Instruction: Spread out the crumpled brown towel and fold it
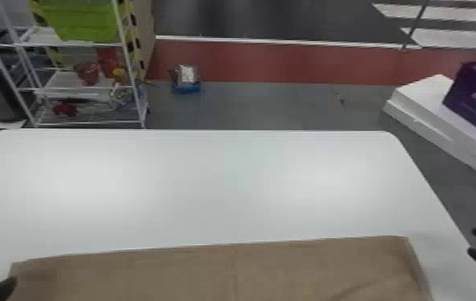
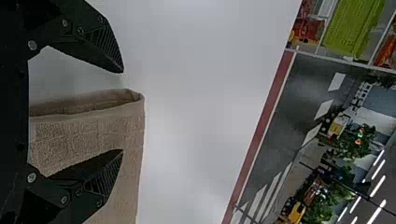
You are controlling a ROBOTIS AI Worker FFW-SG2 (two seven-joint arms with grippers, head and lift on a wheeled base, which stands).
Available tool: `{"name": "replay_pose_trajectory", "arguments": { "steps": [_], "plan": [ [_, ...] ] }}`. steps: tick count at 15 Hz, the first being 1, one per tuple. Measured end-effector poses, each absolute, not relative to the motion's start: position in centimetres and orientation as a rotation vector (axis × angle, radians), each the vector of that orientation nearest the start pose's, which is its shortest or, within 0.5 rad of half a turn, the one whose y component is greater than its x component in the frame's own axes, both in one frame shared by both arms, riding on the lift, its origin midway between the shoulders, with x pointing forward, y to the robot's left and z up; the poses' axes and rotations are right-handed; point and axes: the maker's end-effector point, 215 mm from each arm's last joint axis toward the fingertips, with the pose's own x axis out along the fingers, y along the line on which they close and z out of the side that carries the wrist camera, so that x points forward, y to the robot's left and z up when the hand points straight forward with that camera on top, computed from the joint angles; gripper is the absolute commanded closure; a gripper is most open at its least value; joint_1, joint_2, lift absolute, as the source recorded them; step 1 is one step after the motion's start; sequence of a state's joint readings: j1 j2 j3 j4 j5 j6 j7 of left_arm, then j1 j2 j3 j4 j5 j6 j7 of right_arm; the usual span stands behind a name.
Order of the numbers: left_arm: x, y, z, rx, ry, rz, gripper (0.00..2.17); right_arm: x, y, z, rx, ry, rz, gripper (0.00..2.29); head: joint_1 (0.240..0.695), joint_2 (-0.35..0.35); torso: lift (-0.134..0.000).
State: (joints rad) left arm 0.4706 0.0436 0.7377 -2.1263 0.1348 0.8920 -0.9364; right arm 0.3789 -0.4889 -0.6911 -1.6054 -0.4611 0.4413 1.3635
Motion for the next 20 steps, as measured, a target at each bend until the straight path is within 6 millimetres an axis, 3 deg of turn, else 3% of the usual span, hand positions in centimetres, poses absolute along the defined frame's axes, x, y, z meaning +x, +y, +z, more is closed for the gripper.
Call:
{"name": "replay_pose_trajectory", "arguments": {
  "steps": [4,14,16,18,20],
  "plan": [
    [31.2,41.5,-43.3,-0.323,0.63,-0.222,0.54,34.7,-45.4,-35.9,0.278,0.362,0.732,0.14,0.695,-0.068,-0.124],
    [29.3,41.2,-44.3,-0.365,0.703,-0.243,0.55,35.7,-46.0,-36.0,0.272,0.335,0.728,0.14,0.695,-0.086,-0.124],
    [29.3,40.9,-44.3,-0.366,0.705,-0.256,1.23,35.7,-46.4,-35.9,0.273,0.329,0.724,0.14,0.695,-0.096,-0.124],
    [29.3,40.7,-44.5,-0.363,0.71,-0.257,1.74,35.7,-46.5,-35.9,0.274,0.326,0.723,0.14,0.695,-0.102,-0.124],
    [29.4,40.7,-44.4,-0.362,0.71,-0.253,1.74,35.5,-46.5,-36.0,0.276,0.327,0.722,0.14,0.695,-0.105,-0.124]
  ]
}}
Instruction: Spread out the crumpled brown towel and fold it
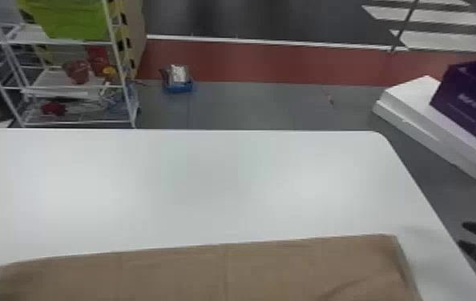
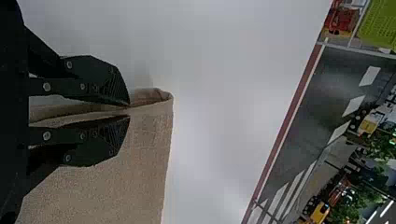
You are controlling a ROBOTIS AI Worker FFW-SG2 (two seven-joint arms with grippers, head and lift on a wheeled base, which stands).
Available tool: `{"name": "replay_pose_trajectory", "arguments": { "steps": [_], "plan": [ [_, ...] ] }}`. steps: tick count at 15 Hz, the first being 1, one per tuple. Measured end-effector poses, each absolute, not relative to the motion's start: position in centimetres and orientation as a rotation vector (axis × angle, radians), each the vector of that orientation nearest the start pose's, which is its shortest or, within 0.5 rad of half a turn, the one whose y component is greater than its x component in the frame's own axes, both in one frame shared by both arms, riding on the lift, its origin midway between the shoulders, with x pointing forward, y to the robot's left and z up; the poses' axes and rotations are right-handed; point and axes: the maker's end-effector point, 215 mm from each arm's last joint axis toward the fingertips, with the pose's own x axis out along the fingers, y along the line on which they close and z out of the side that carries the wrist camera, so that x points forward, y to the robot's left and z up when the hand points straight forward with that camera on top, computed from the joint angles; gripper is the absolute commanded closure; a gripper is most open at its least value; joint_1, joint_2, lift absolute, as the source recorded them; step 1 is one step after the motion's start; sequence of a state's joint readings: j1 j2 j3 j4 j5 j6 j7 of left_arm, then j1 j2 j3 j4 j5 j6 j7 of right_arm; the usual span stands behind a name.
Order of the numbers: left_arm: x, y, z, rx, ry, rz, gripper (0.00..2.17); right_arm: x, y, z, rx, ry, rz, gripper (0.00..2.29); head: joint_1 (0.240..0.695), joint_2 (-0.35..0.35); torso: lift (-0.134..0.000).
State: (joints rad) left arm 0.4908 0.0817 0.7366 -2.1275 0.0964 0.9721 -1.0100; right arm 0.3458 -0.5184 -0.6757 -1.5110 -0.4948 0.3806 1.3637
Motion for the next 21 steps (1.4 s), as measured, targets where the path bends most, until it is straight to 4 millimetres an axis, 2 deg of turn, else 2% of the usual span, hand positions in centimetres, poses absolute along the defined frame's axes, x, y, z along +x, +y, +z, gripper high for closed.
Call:
{"name": "replay_pose_trajectory", "arguments": {
  "steps": [6,10,13,15,16,17,21],
  "plan": [
    [29.4,40.5,-43.5,-0.374,0.707,-0.256,1.74,34.9,-46.3,-36.8,0.27,0.355,0.727,0.14,0.695,-0.107,-0.124],
    [29.2,40.0,-43.0,-0.385,0.714,-0.257,1.74,33.9,-43.5,-37.9,0.229,0.408,0.776,0.16,0.695,-0.069,-0.124],
    [29.2,39.8,-43.0,-0.389,0.716,-0.26,1.74,34.2,-43.3,-39.6,0.202,0.461,0.739,0.29,0.695,-0.065,-0.124],
    [29.2,39.7,-42.9,-0.389,0.715,-0.263,1.74,34.4,-43.2,-40.7,0.205,0.507,0.711,0.29,0.695,-0.065,-0.124],
    [29.2,39.7,-42.9,-0.39,0.714,-0.263,1.74,34.4,-43.3,-41.2,0.214,0.528,0.697,0.44,0.695,-0.065,-0.124],
    [29.2,39.7,-42.9,-0.39,0.714,-0.264,1.74,34.5,-43.3,-41.5,0.231,0.547,0.686,0.47,0.695,-0.067,-0.124],
    [29.2,39.6,-42.9,-0.391,0.714,-0.268,1.74,34.4,-42.7,-42.6,0.275,0.594,0.683,0.47,0.695,-0.059,-0.124]
  ]
}}
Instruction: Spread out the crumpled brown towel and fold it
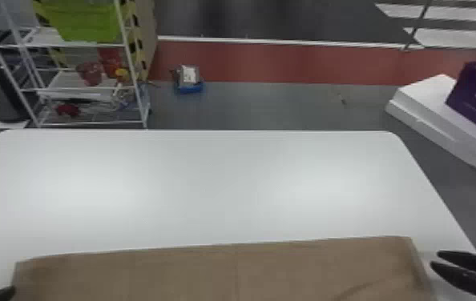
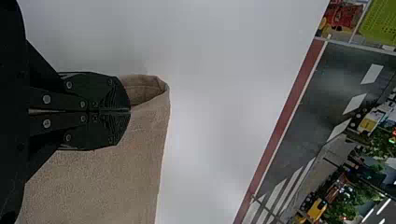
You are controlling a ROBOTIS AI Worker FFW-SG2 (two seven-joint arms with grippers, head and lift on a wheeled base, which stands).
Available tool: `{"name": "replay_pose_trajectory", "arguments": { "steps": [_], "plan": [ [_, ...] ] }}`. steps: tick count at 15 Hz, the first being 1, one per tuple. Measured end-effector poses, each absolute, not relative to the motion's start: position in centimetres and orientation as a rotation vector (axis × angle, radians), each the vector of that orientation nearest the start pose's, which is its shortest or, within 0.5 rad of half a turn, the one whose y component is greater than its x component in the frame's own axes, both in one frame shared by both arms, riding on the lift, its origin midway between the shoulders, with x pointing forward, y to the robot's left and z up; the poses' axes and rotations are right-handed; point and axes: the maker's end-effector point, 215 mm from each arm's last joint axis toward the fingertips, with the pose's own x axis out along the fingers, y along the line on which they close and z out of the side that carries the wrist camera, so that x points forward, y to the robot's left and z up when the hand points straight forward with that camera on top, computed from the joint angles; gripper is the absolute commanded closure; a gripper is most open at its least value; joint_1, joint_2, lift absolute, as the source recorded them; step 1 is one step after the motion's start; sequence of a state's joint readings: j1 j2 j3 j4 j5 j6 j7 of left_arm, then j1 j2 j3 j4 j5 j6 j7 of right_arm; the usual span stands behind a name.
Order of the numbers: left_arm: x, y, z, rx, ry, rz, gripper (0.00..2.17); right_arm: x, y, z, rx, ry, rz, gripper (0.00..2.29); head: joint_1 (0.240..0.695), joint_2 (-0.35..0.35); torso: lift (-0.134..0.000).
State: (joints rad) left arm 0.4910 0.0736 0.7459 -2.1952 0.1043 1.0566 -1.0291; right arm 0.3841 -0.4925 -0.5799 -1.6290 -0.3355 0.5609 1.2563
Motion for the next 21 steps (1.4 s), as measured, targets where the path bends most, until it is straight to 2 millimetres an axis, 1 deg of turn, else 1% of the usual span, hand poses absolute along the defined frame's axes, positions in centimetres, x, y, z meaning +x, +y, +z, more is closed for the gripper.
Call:
{"name": "replay_pose_trajectory", "arguments": {
  "steps": [1,3,4,6,10,12,13,15,17,21],
  "plan": [
    [29.2,39.6,-42.9,-0.392,0.713,-0.27,1.74,34.3,-42.6,-43.1,0.279,0.609,0.682,0.53,0.695,-0.057,-0.124],
    [29.2,39.7,-42.7,-0.392,0.708,-0.274,1.74,34.4,-42.6,-43.5,0.286,0.625,0.674,0.53,0.695,-0.055,-0.124],
    [29.2,39.8,-42.5,-0.393,0.704,-0.274,1.74,34.4,-42.6,-43.6,0.291,0.629,0.671,0.53,0.695,-0.053,-0.124],
    [29.1,39.9,-42.3,-0.396,0.699,-0.274,1.74,34.5,-42.5,-43.7,0.299,0.633,0.672,0.62,0.695,-0.05,-0.124],
    [28.6,40.2,-42.3,-0.397,0.696,-0.272,1.74,34.8,-41.4,-44.4,0.319,0.651,0.69,0.62,0.695,-0.022,-0.124],
    [28.4,40.4,-42.2,-0.396,0.694,-0.271,1.74,34.8,-41.0,-44.5,0.324,0.657,0.698,0.77,0.695,-0.013,-0.124],
    [28.3,40.4,-42.1,-0.395,0.693,-0.271,1.74,34.7,-40.8,-44.5,0.328,0.659,0.704,0.97,0.695,-0.01,-0.124],
    [28.3,40.3,-41.9,-0.393,0.69,-0.273,1.74,34.5,-40.6,-44.2,0.347,0.656,0.722,1.27,0.695,-0.006,-0.124],
    [28.3,40.3,-41.6,-0.396,0.681,-0.276,1.74,34.3,-40.9,-43.5,0.365,0.643,0.73,1.39,0.695,-0.01,-0.124],
    [28.3,40.4,-40.8,-0.409,0.667,-0.28,1.74,34.2,-42.1,-42.4,0.371,0.618,0.719,1.4,0.695,-0.031,-0.124]
  ]
}}
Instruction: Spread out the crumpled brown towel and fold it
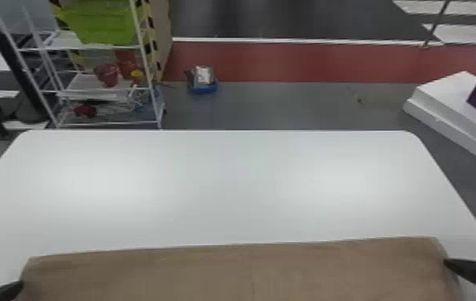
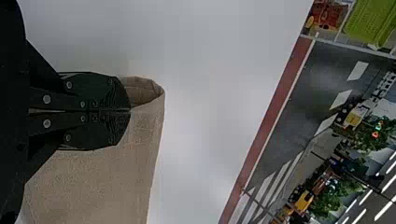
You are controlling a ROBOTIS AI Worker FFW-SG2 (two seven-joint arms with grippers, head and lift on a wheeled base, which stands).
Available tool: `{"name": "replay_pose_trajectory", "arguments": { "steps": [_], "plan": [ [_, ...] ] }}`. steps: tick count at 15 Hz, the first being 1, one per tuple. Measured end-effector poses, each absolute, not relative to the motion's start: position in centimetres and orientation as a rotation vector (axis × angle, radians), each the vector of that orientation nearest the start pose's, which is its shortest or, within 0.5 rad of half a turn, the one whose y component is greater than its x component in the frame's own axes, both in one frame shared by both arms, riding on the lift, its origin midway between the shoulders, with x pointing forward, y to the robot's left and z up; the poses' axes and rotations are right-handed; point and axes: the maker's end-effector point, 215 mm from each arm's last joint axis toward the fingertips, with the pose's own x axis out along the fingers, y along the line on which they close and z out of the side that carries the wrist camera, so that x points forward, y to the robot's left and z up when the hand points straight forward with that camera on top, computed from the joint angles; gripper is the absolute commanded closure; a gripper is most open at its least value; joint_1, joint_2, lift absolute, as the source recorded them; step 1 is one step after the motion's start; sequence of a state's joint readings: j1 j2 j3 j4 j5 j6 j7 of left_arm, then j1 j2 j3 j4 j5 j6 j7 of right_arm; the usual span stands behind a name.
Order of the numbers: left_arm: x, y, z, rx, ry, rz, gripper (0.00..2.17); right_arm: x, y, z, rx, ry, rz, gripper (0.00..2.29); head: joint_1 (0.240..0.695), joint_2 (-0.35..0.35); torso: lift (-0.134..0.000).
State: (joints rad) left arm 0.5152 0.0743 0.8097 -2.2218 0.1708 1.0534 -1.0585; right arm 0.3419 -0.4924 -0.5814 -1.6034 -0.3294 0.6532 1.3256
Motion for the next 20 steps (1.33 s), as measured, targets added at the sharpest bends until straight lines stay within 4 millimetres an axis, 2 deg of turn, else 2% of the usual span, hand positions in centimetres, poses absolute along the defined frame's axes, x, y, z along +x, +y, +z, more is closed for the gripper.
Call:
{"name": "replay_pose_trajectory", "arguments": {
  "steps": [4,7,11,14,18,19,20],
  "plan": [
    [28.5,41.6,-39.7,-0.424,0.648,-0.266,1.74,34.0,-44.4,-40.8,0.374,0.584,0.694,1.4,0.695,-0.053,-0.124],
    [29.3,42.2,-38.9,-0.445,0.629,-0.261,1.74,34.1,-45.5,-39.8,0.391,0.572,0.676,1.39,0.695,-0.059,-0.124],
    [30.9,42.5,-39.6,-0.454,0.65,-0.261,1.74,34.4,-45.2,-40.0,0.409,0.582,0.671,1.4,0.695,-0.051,-0.124],
    [31.7,42.4,-41.1,-0.435,0.69,-0.253,1.73,34.5,-44.3,-40.9,0.414,0.589,0.675,1.39,0.695,-0.036,-0.124],
    [31.8,42.4,-42.1,-0.395,0.726,-0.229,1.53,34.9,-43.7,-41.3,0.392,0.574,0.673,1.07,0.695,-0.023,-0.124],
    [31.7,42.4,-42.3,-0.39,0.732,-0.225,1.41,35.1,-43.7,-41.4,0.378,0.568,0.669,0.87,0.695,-0.023,-0.124],
    [31.6,42.4,-42.4,-0.386,0.736,-0.22,1.07,35.2,-43.7,-41.6,0.362,0.567,0.666,0.48,0.695,-0.023,-0.124]
  ]
}}
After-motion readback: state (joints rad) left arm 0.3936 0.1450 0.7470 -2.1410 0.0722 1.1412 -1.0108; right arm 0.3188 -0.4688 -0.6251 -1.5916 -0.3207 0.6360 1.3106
